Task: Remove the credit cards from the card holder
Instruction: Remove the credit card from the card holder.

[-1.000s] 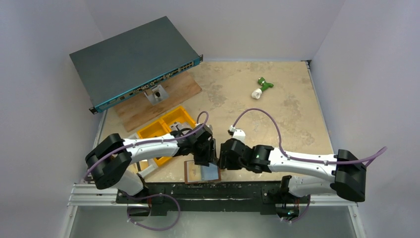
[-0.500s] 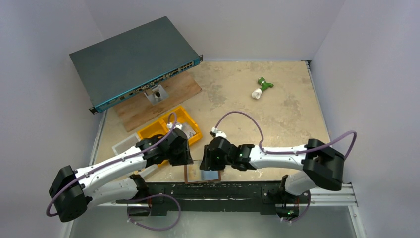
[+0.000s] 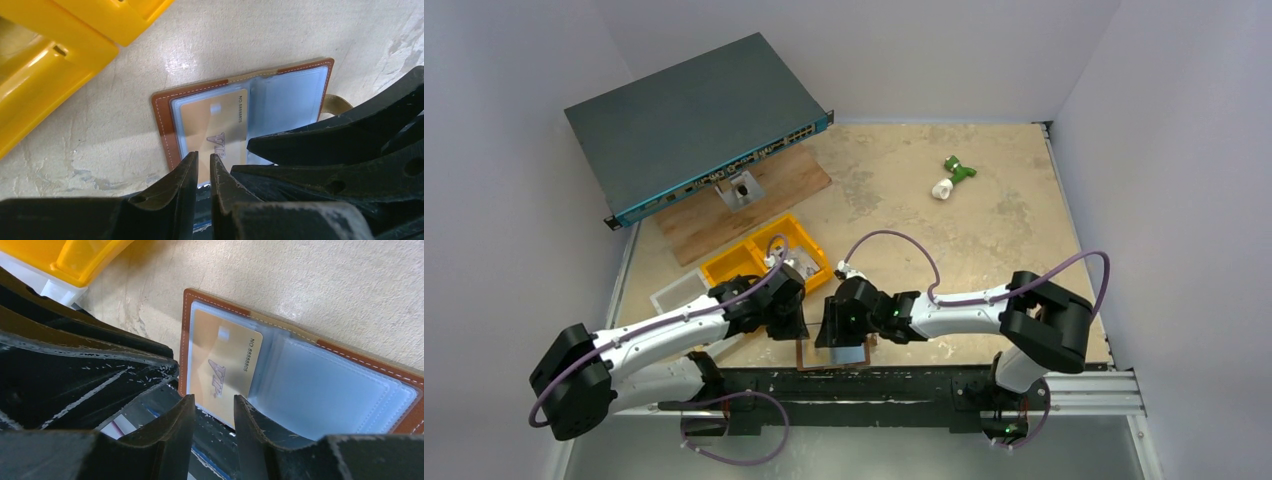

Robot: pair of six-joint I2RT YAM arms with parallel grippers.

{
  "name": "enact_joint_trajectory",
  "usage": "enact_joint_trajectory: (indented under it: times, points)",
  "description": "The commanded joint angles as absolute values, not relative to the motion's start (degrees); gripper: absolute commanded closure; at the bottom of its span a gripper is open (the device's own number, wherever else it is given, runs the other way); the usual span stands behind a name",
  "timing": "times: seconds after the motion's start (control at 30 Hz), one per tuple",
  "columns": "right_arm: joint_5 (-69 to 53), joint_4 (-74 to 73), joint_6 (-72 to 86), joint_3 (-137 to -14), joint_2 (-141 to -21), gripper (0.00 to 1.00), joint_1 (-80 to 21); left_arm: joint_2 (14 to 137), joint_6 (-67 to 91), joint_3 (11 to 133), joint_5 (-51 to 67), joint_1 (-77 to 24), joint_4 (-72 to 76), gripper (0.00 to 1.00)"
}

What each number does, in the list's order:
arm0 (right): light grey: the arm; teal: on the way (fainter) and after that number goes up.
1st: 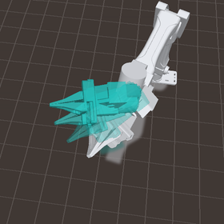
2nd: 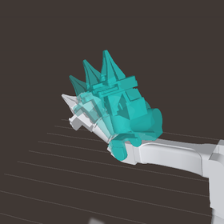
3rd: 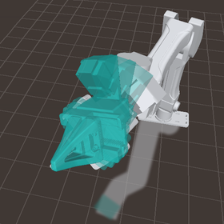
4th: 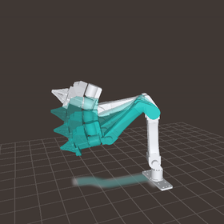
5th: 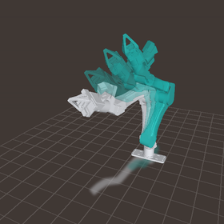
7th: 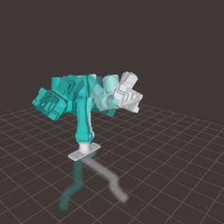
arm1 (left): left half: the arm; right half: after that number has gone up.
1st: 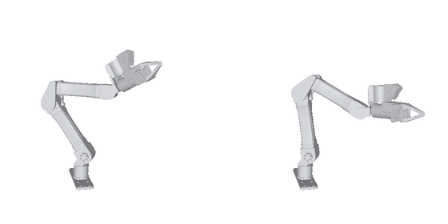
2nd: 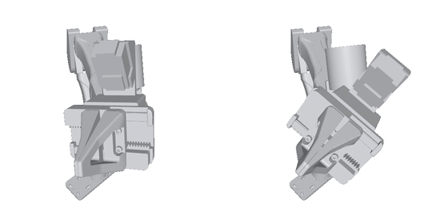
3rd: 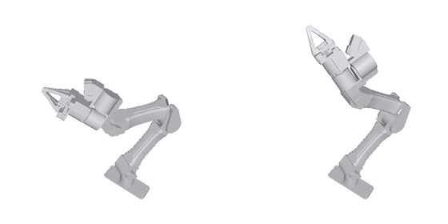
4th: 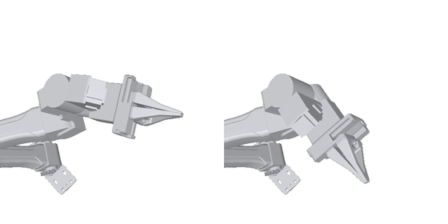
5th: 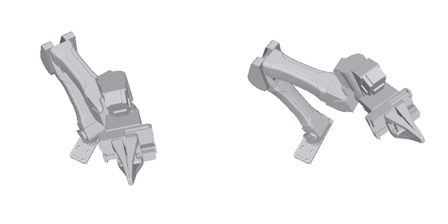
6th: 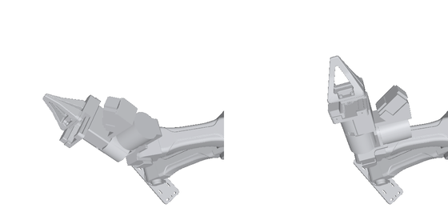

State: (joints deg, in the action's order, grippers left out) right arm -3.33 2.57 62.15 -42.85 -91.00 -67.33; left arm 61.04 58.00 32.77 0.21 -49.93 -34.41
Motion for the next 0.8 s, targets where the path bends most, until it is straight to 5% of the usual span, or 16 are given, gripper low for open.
enact_joint_trajectory:
  times: [0.0,0.77]
  points:
    - [-3.97,5.45,63.09,-41.37,-90.57,0.66,-66.35,62.47,58.64,31.72,2.00,-49.61,-30.15,0.87]
    - [-6.50,10.36,63.59,-36.13,-92.62,0.66,-63.74,70.77,59.90,30.71,4.02,-50.07,-25.04,0.99]
